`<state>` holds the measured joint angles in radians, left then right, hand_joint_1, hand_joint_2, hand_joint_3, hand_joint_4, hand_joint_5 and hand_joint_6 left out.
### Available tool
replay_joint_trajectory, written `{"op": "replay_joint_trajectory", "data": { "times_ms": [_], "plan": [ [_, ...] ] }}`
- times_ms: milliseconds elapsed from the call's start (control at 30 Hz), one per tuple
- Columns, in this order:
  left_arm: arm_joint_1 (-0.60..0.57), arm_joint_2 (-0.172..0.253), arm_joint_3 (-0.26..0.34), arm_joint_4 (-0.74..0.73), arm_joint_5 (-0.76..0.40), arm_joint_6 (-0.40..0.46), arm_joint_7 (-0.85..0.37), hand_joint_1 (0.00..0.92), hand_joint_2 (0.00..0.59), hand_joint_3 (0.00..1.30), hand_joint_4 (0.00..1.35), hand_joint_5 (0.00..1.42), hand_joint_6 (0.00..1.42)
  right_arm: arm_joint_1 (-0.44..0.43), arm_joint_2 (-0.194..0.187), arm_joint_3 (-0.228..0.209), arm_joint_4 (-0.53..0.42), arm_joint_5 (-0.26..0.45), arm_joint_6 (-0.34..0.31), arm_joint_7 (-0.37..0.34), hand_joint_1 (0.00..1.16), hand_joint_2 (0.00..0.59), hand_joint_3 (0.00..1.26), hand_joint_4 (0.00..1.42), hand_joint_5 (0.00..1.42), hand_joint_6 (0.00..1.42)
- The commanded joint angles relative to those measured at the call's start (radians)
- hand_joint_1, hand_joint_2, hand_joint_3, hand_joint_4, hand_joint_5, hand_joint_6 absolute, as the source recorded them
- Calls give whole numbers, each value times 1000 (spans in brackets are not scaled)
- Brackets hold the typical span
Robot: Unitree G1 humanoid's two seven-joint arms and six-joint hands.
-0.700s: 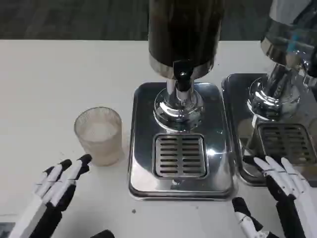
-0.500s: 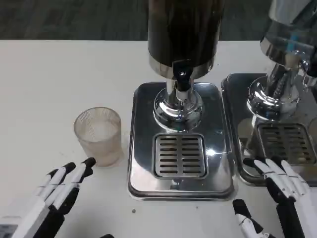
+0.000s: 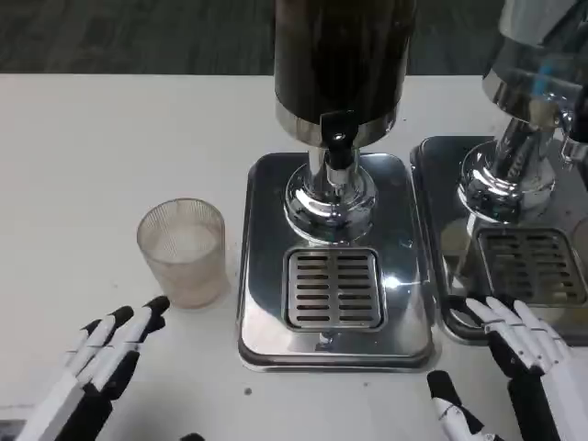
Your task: Grasp the cup under the faucet to collect the drink, then remove the cup.
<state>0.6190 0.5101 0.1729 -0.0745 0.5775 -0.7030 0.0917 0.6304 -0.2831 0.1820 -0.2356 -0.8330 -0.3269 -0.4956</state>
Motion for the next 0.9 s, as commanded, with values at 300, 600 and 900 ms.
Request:
{"op": "replay_joint_trajectory", "data": {
  "times_ms": [300,600,900],
  "plan": [
    [-143,-28,11,106,-26,-1,109,0,60,0,0,0,0,-27,5,4,11,23,-8,4,364,414,229,173,117,145],
    [-288,-13,-16,227,-51,28,96,0,39,0,0,0,0,-40,7,8,26,32,-7,7,365,414,229,187,141,147],
    [-430,24,-76,362,-37,46,90,0,15,0,0,42,33,-58,12,18,45,45,-7,8,365,414,241,219,168,157]
  ]
}}
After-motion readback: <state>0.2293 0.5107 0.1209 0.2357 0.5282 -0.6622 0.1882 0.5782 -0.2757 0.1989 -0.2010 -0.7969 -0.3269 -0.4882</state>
